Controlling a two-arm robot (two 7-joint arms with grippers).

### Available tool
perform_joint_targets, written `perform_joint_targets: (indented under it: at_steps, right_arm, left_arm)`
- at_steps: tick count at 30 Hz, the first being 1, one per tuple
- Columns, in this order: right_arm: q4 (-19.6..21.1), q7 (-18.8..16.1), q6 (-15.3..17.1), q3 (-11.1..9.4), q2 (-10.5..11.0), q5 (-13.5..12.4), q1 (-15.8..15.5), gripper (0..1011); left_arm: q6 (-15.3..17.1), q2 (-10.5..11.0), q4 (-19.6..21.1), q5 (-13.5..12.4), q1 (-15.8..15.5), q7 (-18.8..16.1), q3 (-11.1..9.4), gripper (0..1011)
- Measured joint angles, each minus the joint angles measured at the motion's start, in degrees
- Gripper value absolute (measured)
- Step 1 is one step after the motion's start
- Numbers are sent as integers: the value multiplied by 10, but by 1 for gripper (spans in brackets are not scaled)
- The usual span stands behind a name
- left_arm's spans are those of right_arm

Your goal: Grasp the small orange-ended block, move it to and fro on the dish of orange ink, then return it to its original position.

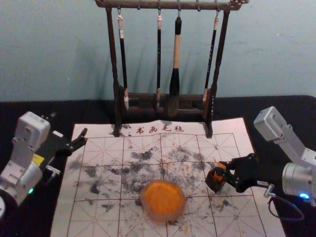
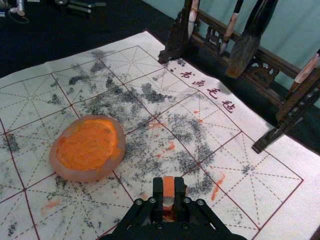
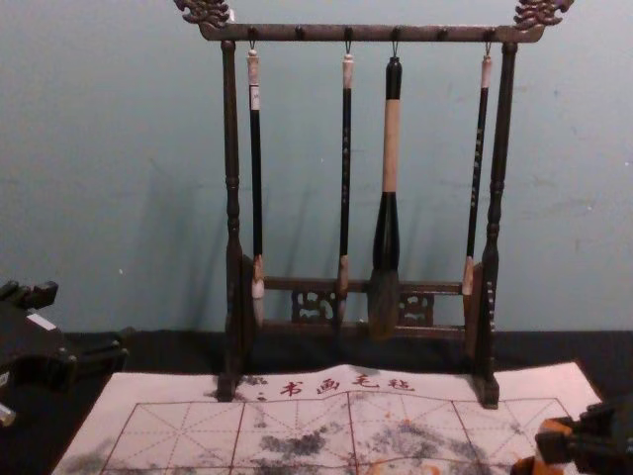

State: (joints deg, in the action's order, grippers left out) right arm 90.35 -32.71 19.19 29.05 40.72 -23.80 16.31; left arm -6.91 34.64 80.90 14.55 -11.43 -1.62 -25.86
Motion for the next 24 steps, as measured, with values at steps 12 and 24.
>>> perform_joint_targets:
  at_steps: [12,24]
  right_arm:
    - [-17,-8,1,11,-9,8,10,92]
    - [-18,-9,2,12,-10,10,11,92]
  left_arm:
    - [0,0,0,0,0,0,0,1001]
    - [0,0,0,0,0,0,0,1001]
